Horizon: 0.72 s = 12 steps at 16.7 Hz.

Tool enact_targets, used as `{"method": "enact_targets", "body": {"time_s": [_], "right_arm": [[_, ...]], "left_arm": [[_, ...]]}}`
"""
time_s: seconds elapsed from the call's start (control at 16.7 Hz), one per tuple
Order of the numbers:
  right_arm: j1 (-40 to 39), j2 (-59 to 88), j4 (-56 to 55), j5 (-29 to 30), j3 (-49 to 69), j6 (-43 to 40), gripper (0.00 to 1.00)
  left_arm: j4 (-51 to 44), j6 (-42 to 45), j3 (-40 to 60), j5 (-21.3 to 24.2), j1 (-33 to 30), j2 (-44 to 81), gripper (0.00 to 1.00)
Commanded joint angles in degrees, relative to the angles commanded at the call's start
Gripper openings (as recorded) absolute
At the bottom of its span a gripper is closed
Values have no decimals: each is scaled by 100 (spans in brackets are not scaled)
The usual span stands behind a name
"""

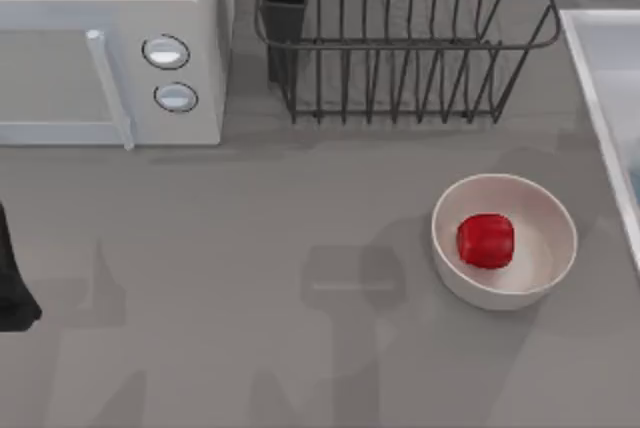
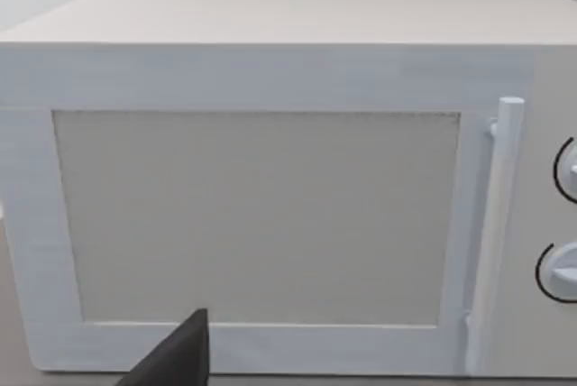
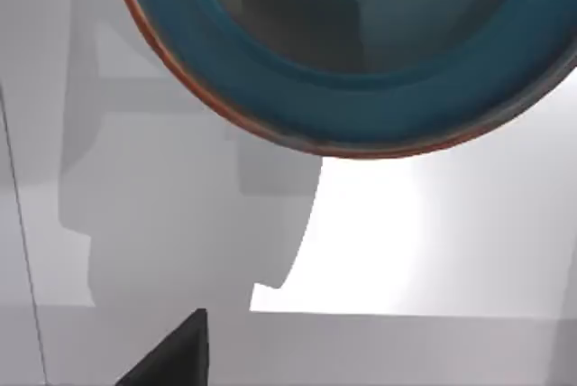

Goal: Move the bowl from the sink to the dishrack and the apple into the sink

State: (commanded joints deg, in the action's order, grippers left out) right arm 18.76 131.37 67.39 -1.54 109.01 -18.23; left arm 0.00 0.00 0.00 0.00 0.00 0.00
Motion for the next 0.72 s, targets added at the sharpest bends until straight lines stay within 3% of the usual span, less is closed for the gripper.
{"method": "enact_targets", "body": {"time_s": [0.36,0.72], "right_arm": [[288,1391,421,-8,2157,-208,100],[336,1580,423,-5,2514,-240,100]], "left_arm": [[0,0,0,0,0,0,100],[0,0,0,0,0,0,100]]}}
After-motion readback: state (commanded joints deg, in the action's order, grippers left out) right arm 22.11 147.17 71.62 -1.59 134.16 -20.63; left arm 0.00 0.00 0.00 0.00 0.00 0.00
